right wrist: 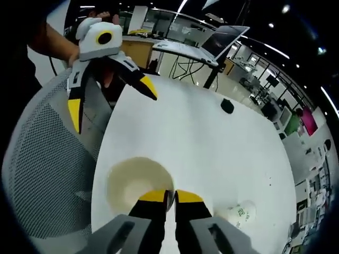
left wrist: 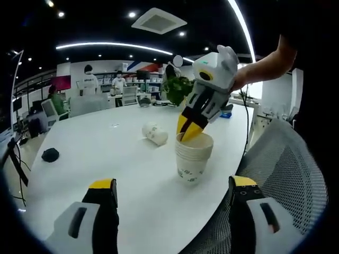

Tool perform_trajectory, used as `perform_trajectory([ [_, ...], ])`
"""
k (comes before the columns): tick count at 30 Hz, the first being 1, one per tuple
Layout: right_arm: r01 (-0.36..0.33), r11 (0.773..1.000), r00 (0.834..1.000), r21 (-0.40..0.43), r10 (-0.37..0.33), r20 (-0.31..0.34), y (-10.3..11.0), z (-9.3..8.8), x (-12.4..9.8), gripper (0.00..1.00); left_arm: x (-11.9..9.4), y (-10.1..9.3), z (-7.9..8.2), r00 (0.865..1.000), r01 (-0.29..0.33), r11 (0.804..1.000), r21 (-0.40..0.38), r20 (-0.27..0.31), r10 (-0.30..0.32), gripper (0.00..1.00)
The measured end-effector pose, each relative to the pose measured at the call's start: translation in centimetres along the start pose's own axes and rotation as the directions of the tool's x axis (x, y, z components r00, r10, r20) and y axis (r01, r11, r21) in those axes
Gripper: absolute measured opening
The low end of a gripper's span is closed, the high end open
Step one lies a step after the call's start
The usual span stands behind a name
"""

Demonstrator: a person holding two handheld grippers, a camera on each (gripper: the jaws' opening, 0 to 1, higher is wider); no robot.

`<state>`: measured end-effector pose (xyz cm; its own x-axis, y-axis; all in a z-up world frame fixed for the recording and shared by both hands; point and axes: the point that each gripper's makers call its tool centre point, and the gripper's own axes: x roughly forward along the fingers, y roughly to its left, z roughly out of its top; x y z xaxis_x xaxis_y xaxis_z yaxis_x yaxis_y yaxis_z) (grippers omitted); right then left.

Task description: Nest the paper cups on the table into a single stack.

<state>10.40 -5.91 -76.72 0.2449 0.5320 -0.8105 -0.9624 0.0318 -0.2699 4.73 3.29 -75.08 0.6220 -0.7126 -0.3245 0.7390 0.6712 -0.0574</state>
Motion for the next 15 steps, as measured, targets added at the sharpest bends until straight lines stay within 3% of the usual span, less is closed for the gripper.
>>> perform_trajectory([
  [15, -0.020, 0.998, 0.999, 0.065, 0.017, 0.044, 0.09, 0.76, -0.73, 0.07, 0.08, -0.13, -0.11, 1.000, 0.007, 1.000, 0.001, -0.007, -0.007, 0.86],
])
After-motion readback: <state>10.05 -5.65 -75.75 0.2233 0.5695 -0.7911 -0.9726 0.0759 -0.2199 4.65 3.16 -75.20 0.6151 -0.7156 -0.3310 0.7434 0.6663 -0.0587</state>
